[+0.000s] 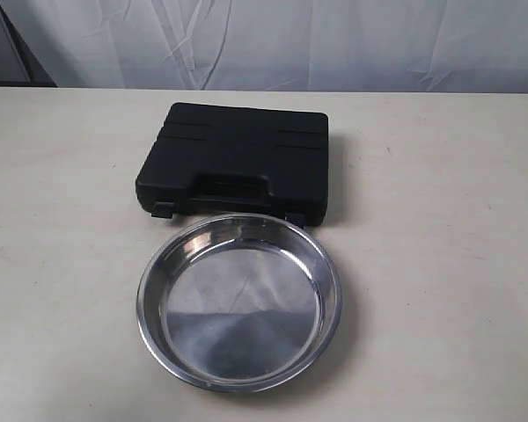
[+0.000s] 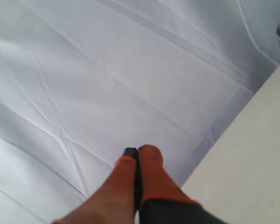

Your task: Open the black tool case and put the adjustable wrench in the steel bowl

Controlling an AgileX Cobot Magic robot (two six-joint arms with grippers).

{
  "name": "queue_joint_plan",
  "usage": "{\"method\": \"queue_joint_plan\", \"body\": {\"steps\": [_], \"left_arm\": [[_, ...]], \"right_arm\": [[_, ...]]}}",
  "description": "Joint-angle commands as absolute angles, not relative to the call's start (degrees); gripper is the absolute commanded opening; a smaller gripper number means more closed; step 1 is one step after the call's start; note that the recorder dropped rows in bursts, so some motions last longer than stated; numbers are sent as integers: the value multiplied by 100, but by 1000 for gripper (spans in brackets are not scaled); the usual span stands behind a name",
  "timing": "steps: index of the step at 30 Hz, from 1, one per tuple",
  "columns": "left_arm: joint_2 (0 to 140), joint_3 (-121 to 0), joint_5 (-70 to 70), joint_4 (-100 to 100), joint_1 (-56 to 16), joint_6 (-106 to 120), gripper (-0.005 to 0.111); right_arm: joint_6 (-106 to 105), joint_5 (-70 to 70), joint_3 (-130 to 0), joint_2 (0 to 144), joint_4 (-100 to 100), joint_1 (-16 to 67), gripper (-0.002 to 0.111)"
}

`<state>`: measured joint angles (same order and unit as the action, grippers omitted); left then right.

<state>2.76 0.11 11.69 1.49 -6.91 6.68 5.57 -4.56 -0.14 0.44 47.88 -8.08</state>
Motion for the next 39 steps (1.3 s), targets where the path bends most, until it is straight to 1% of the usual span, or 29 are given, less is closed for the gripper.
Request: {"method": "queue_joint_plan", "body": {"steps": [1, 4, 7, 10, 15, 18, 21, 23, 26, 29, 31, 35, 39], "left_arm": [[237, 0, 1113, 177, -685, 646, 0], [237, 0, 1113, 177, -685, 646, 0], [237, 0, 1113, 177, -685, 646, 0], [237, 0, 1113, 177, -685, 646, 0], [237, 0, 1113, 177, -685, 646, 0], [237, 0, 1113, 177, -685, 646, 0], [237, 0, 1113, 177, -685, 646, 0], [237, 0, 1113, 177, -685, 646, 0], [237, 0, 1113, 177, -685, 646, 0], [237, 0, 1113, 177, -685, 646, 0], [237, 0, 1113, 177, -685, 646, 0], [237, 0, 1113, 177, -685, 646, 0], [237, 0, 1113, 177, -685, 646, 0]], "right_arm": [[660, -666, 0, 31, 5487, -796, -1], [351, -782, 0, 31, 4962, -796, -1], [860, -659, -12, 31, 5134, -796, -1], [1042, -345, -304, 31, 5035, -796, -1], [532, 0, -1214, 220, 3205, -796, -1], [443, 311, -1888, 951, 2231, -796, -1], [0, 1292, -2799, 2259, 1633, -760, -1], [-975, 2011, -3594, 3414, 1813, -588, -1], [-2528, 2811, -4840, 5173, 2553, -65, -1], [-3306, 3475, -6213, 6803, 2975, 650, -1], [-3307, 3839, -7212, 7829, 2871, 1123, -1], [-3046, 5242, -9217, 10040, 2568, 1892, -1], [-2335, 6743, -11131, 11829, 1509, 2565, -1]]}}
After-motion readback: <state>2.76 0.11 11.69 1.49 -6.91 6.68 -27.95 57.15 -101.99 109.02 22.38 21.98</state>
